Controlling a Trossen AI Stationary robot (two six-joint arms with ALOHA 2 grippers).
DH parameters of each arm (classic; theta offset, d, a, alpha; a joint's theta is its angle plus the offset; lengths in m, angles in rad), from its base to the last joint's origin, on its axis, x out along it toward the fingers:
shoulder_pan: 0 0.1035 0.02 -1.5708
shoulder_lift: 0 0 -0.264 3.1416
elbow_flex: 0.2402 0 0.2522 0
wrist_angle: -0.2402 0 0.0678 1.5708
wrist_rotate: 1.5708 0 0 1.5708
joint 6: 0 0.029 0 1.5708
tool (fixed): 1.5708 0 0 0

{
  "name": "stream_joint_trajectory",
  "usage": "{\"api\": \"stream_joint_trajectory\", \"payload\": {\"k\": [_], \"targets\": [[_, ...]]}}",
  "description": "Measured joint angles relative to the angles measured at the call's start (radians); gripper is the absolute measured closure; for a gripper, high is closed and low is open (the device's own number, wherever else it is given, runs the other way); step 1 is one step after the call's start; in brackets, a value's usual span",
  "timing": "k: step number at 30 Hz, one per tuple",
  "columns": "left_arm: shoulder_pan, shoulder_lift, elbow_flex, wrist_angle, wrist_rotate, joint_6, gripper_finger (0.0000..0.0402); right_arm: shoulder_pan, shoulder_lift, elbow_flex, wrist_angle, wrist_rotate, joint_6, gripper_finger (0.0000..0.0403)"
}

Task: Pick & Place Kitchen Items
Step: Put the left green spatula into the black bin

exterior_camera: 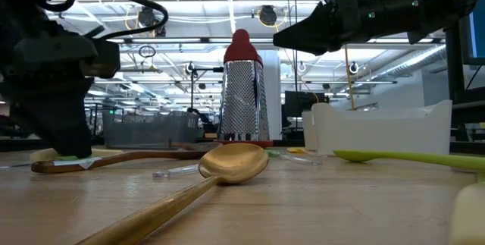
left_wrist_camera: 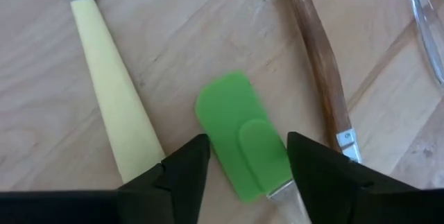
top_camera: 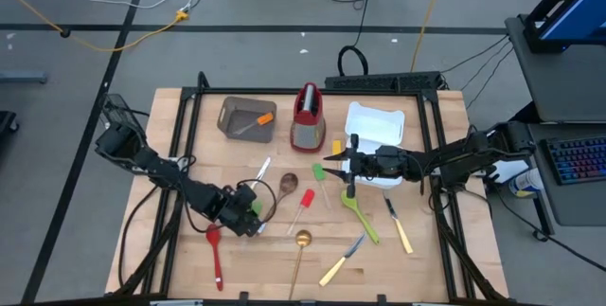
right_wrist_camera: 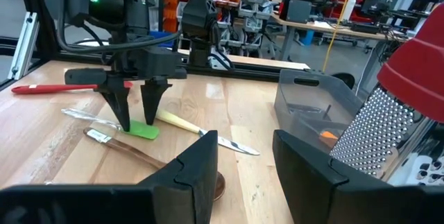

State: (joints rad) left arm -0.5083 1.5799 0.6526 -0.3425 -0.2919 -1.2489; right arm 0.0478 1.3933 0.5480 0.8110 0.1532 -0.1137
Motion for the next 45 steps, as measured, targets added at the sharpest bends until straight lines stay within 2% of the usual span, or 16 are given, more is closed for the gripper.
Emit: {"api": "stream_joint_trajectory", "payload": {"k": [6, 19, 25, 28, 34, 39, 45], "targets": [[0.001, 0.003, -0.003, -0.016, 0.002, 0.036, 0.0279, 0.000, 0.000, 0.000, 0.000, -0.001, 0.020, 0.0271], [0.006, -0.002, -0.005, -0.001, -0.043, 0.041, 0.0388, 0.000, 0.000, 0.000, 0.000, -0.001, 0.020, 0.0271], [0.023, -0.044, -0.009, 0.060, -0.067, 0.058, 0.0369, 0.000, 0.000, 0.000, -0.001, -0.001, 0.020, 0.0271], [0.043, -0.089, -0.009, 0.063, -0.112, 0.099, 0.0377, 0.000, 0.000, 0.000, 0.000, -0.001, 0.020, 0.0271], [0.108, -0.155, -0.007, 0.054, -0.112, 0.196, 0.0389, 0.000, 0.000, 0.000, -0.001, 0.000, 0.020, 0.0271], [0.173, -0.205, -0.007, 0.048, -0.120, 0.334, 0.0375, 0.000, 0.000, 0.000, -0.001, 0.001, 0.020, 0.0271], [0.274, -0.249, -0.007, 0.049, -0.155, 0.538, 0.0389, 0.000, 0.000, 0.000, 0.000, 0.002, 0.020, 0.0271]]}}
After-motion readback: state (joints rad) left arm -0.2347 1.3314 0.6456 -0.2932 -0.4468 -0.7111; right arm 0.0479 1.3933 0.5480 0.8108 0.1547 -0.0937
